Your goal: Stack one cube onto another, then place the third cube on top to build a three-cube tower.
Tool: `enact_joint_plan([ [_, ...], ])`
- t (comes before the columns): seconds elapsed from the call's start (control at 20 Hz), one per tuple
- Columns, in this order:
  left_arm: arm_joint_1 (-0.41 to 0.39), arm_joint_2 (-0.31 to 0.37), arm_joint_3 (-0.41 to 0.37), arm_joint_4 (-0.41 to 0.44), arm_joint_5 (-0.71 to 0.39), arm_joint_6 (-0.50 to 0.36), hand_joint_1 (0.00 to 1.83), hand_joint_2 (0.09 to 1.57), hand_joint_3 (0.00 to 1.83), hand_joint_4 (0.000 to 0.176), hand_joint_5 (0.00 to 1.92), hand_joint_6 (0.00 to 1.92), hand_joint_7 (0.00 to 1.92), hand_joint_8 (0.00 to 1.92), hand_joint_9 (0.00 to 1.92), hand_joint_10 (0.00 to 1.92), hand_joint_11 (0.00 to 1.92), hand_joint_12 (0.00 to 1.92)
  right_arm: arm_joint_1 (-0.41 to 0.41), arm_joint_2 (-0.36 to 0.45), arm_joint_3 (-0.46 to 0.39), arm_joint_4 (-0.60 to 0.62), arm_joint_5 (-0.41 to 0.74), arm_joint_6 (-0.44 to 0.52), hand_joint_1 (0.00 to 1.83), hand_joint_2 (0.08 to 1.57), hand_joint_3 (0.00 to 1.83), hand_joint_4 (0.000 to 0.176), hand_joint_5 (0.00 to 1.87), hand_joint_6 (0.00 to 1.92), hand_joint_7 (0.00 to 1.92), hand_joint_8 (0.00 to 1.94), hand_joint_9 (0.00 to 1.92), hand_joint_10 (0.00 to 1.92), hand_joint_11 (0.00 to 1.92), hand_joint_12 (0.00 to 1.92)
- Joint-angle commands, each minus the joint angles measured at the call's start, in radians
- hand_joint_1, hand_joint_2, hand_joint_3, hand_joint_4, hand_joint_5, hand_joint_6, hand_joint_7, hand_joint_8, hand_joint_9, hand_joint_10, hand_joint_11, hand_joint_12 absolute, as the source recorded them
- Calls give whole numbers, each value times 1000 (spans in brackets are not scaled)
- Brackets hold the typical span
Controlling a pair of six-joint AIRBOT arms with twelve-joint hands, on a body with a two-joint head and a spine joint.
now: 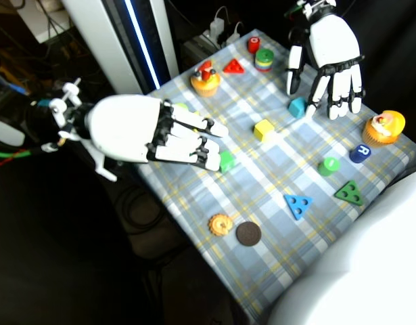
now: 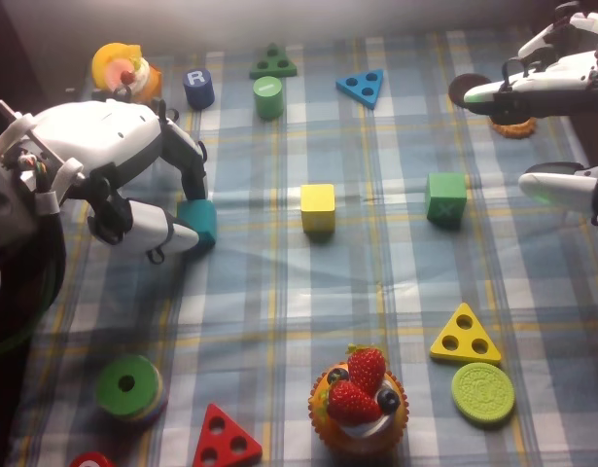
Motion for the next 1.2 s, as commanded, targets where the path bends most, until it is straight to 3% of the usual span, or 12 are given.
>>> enact_joint_plan([
  [0.0, -12, -10, 8, 26, -86, 1, 995, 1128, 1, 176, 932, 1042, 523, 11, 429, 4, 202, 110, 11, -1, 3, 24, 117, 9, 562, 1291, 0, 0, 492, 6, 793, 7, 624, 9, 23, 929],
  [0.3, -14, -24, 16, 14, -87, 1, 990, 1141, 0, 176, 914, 1072, 568, 7, 468, 7, 229, 145, 8, -2, 3, 24, 117, 11, 554, 1305, 2, 0, 502, 3, 798, 3, 645, 8, 71, 962],
  [0.7, -8, -28, 20, 3, -78, 1, 965, 1163, 1, 176, 860, 1154, 470, 0, 404, 0, 184, 162, 6, -2, 3, 24, 117, 15, 532, 1302, 0, 0, 493, 2, 810, 3, 639, 4, 19, 977],
  [0.85, -6, -28, 20, 2, -74, 1, 967, 1159, 0, 176, 870, 1140, 481, 4, 408, 4, 183, 184, 5, -3, 3, 24, 117, 15, 478, 1307, 0, 0, 480, 0, 815, 1, 599, 2, 0, 823],
  [0.95, -6, -28, 20, 1, -74, 1, 973, 1154, 0, 176, 880, 1124, 494, 0, 421, 0, 111, 368, 4, -3, 2, 24, 117, 16, 479, 1317, 2, 0, 463, 3, 797, 0, 574, 6, 0, 729],
  [1.0, -6, -28, 20, 1, -73, 1, 897, 1079, 0, 146, 794, 437, 481, 5, 410, 4, 84, 406, 4, -3, 2, 24, 117, 16, 488, 1319, 1, 0, 462, 1, 792, 0, 556, 4, 0, 704],
  [1.05, -6, -28, 21, -1, -73, 1, 910, 1044, 0, 118, 841, 145, 488, 3, 409, 2, 62, 420, 4, -4, 3, 24, 117, 17, 483, 1319, 1, 0, 467, 3, 805, 6, 560, 6, 0, 703],
  [1.15, -4, -28, 22, -2, -72, 2, 918, 1025, 0, 115, 848, 16, 471, 0, 395, 0, 50, 434, 4, -5, 3, 24, 117, 17, 498, 1319, 0, 0, 468, 1, 809, 3, 552, 1, 0, 651],
])
